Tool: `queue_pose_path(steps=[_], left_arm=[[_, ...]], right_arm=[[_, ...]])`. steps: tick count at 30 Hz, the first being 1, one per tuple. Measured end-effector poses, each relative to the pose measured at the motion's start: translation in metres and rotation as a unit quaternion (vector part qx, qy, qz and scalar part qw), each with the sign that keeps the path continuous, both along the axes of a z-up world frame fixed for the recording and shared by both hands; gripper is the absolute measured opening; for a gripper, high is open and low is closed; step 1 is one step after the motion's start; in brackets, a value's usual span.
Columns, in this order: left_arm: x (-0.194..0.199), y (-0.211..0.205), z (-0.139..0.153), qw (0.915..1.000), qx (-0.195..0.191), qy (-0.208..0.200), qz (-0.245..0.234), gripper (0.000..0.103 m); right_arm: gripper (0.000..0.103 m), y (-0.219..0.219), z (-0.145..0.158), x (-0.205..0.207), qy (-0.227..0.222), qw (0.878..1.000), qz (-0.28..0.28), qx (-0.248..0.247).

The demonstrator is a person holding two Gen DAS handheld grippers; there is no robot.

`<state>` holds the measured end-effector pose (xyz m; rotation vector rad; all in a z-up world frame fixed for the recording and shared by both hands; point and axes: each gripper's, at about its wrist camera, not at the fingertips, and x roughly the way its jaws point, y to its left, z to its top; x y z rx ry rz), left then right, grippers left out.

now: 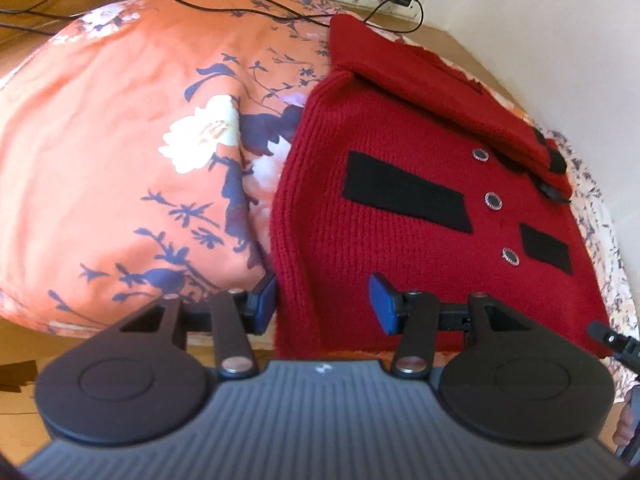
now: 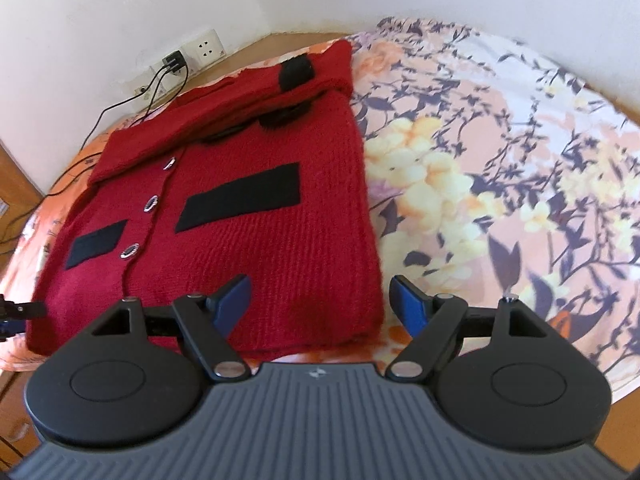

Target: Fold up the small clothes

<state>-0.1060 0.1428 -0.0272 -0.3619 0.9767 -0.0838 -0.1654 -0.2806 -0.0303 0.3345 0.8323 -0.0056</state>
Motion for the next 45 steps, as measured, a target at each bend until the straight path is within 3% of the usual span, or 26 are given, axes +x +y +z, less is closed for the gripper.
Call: queue_pose_path(steps=[11,20,22,23,24,25,27,30,33,37,45], left_arm=[[0.007,0.01,-0.011,0.9995,-0.024,-0.02,0.0,0.05],[0.008,0.006,-0.011,0.9998,-0.015,-0.014,-0.005,0.05],[0.01,0.008,-0.011,0.9997,-0.021,-0.01,0.006,0.044],[0.011,0.007,-0.01,0.9997,-0.017,-0.01,0.011,0.035],[0.013,0.007,-0.009,0.9998,-0.008,-0.007,0.015,0.017],[0.014,0.008,-0.008,0.9998,-0.005,-0.005,0.02,0.016],[0.014,0.012,-0.006,0.9995,-0.02,-0.005,0.023,0.011],[0.014,0.015,0.0,0.9989,-0.04,-0.018,0.018,0.01],[0.016,0.015,0.011,0.9971,-0.064,-0.037,0.017,0.01],[0.025,0.01,0.029,0.9953,-0.068,-0.068,0.009,0.009],[0.058,0.002,0.055,0.9922,-0.043,-0.116,0.012,0.009]], right_arm=[[0.081,0.002,-0.005,0.01,-0.006,0.999,0.013,0.045],[0.08,0.0,-0.005,0.01,-0.004,0.998,0.015,0.064],[0.078,0.0,-0.004,0.01,-0.005,0.998,0.014,0.062],[0.073,0.0,-0.003,0.01,-0.007,0.998,0.015,0.063],[0.066,0.0,-0.001,0.009,-0.011,0.998,0.015,0.062],[0.061,0.001,0.0,0.009,-0.014,0.998,0.014,0.061],[0.036,-0.001,0.004,0.01,-0.021,0.998,0.013,0.06],[0.014,-0.002,0.008,0.013,-0.031,0.997,0.014,0.064],[0.011,-0.006,0.015,0.015,-0.053,0.995,0.008,0.083],[0.009,-0.012,0.028,0.02,-0.09,0.991,-0.004,0.1],[0.009,-0.011,0.055,0.052,-0.128,0.99,-0.007,0.054]])
